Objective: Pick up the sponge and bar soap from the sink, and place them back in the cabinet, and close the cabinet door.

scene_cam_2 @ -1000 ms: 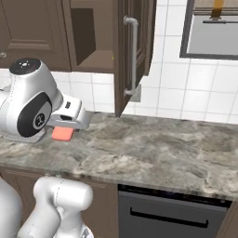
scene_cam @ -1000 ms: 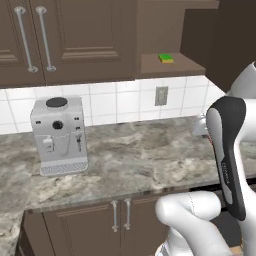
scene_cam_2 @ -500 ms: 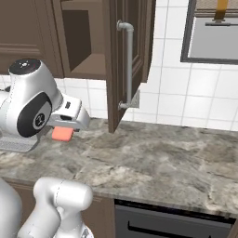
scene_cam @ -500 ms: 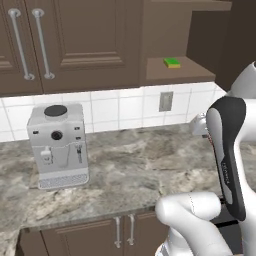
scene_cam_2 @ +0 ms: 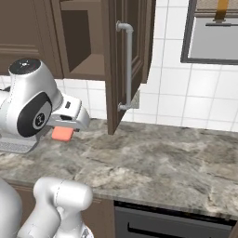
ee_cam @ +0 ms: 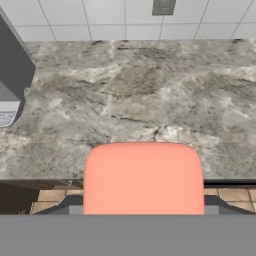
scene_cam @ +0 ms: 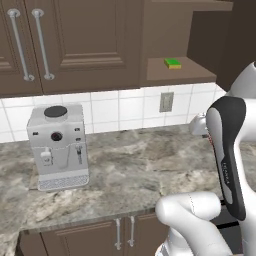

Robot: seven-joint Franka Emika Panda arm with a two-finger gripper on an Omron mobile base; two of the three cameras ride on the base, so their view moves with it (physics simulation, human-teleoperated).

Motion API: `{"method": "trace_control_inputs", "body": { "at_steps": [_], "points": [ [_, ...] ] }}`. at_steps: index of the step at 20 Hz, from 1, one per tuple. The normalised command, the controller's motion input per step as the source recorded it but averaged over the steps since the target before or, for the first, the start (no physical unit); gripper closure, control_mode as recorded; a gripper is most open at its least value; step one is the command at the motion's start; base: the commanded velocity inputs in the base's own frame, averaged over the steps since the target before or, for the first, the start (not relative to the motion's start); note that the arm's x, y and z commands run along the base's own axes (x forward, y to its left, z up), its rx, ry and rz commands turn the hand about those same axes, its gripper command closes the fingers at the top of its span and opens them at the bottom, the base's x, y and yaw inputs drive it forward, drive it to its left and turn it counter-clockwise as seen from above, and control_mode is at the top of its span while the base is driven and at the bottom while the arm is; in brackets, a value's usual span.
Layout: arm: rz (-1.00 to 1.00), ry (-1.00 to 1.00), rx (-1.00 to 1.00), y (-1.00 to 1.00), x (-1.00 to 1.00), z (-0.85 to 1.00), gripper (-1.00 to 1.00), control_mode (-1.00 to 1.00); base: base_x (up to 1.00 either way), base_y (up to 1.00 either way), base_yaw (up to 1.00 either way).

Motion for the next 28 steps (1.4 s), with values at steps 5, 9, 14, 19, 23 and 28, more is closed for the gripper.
{"method": "trace_control_inputs", "body": {
  "at_steps": [5, 9, 14, 19, 23, 28],
  "points": [
    [0.00, 0.00, 0.00, 0.00, 0.00, 0.00, 1.00, 1.00, 0.08, 0.00, 0.00],
    [0.00, 0.00, 0.00, 0.00, 0.00, 0.00, 1.00, 1.00, 0.00, 0.00, 0.00],
    [0.00, 0.00, 0.00, 0.00, 0.00, 0.00, 1.00, 1.00, 0.00, 0.00, 0.00],
    [0.00, 0.00, 0.00, 0.00, 0.00, 0.00, 1.00, -1.00, 0.00, 0.00, 0.00],
    [0.00, -0.06, 0.00, 0.00, 0.00, 0.03, 1.00, -1.00, 0.00, 0.00, 0.00],
    [0.00, -0.09, 0.00, 0.00, 0.00, 0.11, 1.00, -1.00, 0.00, 0.00, 0.00]
  ]
}}
